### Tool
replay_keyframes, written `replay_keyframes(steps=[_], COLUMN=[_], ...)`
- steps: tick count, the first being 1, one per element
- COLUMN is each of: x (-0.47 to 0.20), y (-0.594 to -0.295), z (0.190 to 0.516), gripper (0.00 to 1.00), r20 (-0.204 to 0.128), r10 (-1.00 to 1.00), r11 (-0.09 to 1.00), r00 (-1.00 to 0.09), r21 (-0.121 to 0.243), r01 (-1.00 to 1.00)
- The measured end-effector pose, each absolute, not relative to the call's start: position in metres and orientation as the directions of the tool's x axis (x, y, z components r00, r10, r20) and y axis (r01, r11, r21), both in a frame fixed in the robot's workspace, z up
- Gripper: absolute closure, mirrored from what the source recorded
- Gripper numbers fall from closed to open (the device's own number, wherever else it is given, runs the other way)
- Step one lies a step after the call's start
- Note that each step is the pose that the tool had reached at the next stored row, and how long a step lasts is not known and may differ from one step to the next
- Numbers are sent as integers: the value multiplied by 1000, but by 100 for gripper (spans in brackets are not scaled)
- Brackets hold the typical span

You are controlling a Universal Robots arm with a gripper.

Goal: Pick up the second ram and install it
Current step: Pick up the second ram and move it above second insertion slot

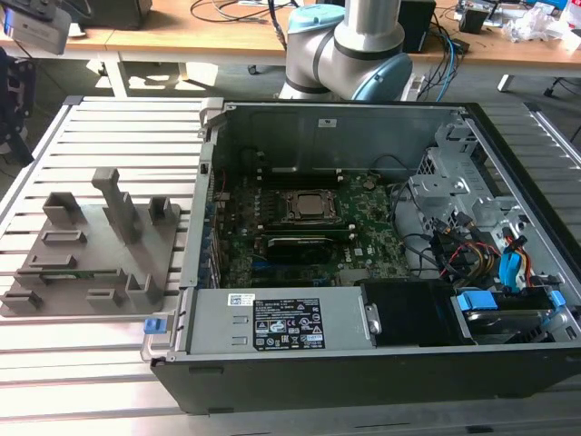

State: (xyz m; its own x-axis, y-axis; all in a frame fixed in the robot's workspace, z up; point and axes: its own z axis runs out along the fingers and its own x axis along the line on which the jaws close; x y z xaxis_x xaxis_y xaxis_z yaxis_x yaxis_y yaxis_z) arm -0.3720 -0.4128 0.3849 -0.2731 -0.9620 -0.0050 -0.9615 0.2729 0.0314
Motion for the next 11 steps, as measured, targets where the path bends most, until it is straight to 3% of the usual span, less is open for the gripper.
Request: replay_keyframes(steps=[11], x=[-372], y=[-413], z=[385], gripper=[89], r20=[-5], r10=[-995], r11=[99], r00=[-99], r21=[31], r01=[-995])
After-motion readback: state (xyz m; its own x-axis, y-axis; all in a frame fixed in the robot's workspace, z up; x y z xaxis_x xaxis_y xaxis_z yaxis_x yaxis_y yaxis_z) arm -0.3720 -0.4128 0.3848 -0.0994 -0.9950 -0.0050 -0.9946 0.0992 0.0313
